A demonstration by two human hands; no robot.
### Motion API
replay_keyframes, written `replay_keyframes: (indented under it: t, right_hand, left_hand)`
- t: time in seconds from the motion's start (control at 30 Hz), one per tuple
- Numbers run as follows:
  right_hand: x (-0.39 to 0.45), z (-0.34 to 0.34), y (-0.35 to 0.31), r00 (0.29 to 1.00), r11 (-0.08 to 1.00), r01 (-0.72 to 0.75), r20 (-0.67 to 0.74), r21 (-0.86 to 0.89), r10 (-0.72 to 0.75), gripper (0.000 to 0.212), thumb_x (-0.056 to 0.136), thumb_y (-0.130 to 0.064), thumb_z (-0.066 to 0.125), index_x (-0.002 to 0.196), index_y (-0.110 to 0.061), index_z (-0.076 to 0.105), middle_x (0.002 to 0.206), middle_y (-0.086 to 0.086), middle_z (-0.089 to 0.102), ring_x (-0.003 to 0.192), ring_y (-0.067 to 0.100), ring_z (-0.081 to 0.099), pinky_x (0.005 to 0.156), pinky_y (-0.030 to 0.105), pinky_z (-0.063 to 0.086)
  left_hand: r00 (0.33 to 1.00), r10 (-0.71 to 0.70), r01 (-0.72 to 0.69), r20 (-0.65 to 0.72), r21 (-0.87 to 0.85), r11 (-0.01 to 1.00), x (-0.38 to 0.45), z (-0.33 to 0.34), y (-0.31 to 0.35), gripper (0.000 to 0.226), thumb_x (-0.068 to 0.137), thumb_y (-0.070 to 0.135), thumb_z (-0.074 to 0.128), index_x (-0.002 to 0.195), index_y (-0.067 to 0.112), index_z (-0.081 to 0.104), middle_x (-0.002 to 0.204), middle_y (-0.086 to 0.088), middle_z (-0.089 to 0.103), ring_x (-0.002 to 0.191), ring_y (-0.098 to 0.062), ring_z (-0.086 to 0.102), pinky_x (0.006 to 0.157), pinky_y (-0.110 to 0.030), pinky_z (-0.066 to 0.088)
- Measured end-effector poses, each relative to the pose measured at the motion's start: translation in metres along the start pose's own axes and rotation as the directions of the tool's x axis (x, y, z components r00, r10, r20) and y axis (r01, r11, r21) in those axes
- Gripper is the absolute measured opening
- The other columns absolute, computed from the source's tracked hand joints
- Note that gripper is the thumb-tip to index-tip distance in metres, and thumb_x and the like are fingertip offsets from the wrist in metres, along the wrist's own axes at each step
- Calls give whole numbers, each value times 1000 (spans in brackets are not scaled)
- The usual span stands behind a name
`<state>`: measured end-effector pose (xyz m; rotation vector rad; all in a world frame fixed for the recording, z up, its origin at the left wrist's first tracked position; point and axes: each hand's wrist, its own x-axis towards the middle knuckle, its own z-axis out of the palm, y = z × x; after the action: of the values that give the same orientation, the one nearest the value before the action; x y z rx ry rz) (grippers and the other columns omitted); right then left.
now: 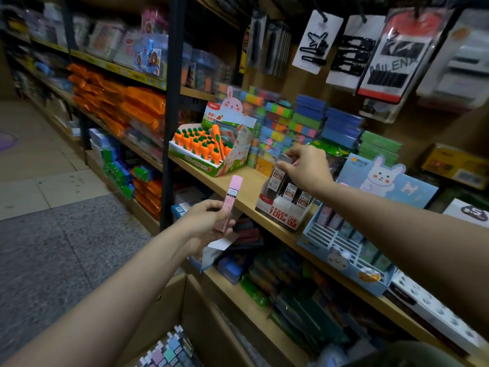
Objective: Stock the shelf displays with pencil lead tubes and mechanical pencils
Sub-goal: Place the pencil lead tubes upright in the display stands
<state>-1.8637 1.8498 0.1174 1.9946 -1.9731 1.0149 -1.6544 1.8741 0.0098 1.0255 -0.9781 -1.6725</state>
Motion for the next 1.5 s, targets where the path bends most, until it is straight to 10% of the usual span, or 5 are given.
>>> replay_keyframes:
  t: [0.3,0.63,0.8,1.03,1.5]
  right_hand:
    - [-11,21,3,1000,975,25,18,-220,-22,31,84,-42,72,110,-25,74,110,2,59,98,22,59,76,36,51]
    - [-73,-58,15,970,949,32,218,314,-105,21,86,-27,73,106,-20,74,77,-7,74,65,7,72,65,22,59]
    - [-70,-111,46,994,991,27,104,132,-41,25,84,-27,75,108,-20,74,80,-2,75,66,-1,70,71,15,57]
    - [-72,-118,76,987,996,16,160,-83,-3,29,88,-21,72,116,-16,71,84,1,76,73,3,70,80,20,56]
    - [-61,-91,82,984,963,169,89,-208,-153,24,86,-24,74,106,-11,72,93,6,74,83,16,68,80,34,55]
  left_hand:
    - [993,78,-85,84,75,994,-4,22,-6,15,93,12,62,107,6,63,92,-8,65,78,-16,61,64,-24,54]
    - [941,157,-217,299,178,960,-23,79,-21,10,93,22,63,102,22,67,108,-7,70,103,-21,66,89,-35,54]
    - [776,446,-625,446,635,453,-27,102,-46,44,92,43,59,133,34,46,135,15,42,125,-3,41,95,-22,36]
    - [725,272,-679,632,723,128,-22,99,-77,72,94,35,59,152,38,16,158,24,-14,148,-9,9,108,-32,39]
    - [708,254,-689,659,723,47,-23,96,-78,73,97,30,55,153,36,9,160,17,-16,149,-9,0,109,-34,41]
